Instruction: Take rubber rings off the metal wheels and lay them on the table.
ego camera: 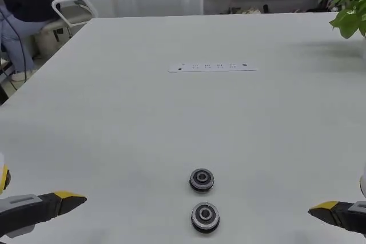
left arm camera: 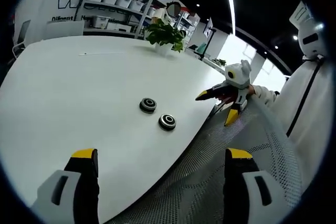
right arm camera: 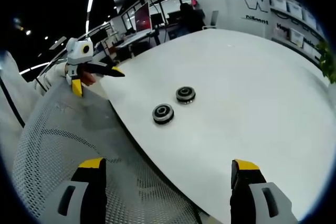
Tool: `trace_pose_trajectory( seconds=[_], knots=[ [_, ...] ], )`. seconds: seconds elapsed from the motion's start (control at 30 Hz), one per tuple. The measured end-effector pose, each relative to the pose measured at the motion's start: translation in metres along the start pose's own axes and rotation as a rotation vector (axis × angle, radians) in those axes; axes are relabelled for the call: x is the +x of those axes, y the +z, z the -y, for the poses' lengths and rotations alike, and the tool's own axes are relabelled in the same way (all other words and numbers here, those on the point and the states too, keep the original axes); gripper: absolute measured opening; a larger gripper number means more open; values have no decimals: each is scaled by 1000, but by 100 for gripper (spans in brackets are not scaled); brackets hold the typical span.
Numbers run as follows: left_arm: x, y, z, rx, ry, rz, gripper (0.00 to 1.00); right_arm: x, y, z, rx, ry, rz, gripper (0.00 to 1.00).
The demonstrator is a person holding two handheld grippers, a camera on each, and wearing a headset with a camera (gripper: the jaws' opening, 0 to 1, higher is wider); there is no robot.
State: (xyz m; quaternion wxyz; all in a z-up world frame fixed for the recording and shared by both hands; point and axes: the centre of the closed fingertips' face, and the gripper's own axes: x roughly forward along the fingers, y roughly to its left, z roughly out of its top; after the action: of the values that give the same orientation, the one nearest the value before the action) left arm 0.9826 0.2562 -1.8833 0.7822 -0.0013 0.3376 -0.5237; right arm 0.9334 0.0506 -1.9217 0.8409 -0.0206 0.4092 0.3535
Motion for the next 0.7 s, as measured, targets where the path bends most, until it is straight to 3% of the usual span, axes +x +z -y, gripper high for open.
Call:
trace_pose_trajectory(
  seconds=[0.7],
  knots=[
    [-1,-2,-5,12,19,-8,99,-1,2,-1,19,9,20,99]
  ],
)
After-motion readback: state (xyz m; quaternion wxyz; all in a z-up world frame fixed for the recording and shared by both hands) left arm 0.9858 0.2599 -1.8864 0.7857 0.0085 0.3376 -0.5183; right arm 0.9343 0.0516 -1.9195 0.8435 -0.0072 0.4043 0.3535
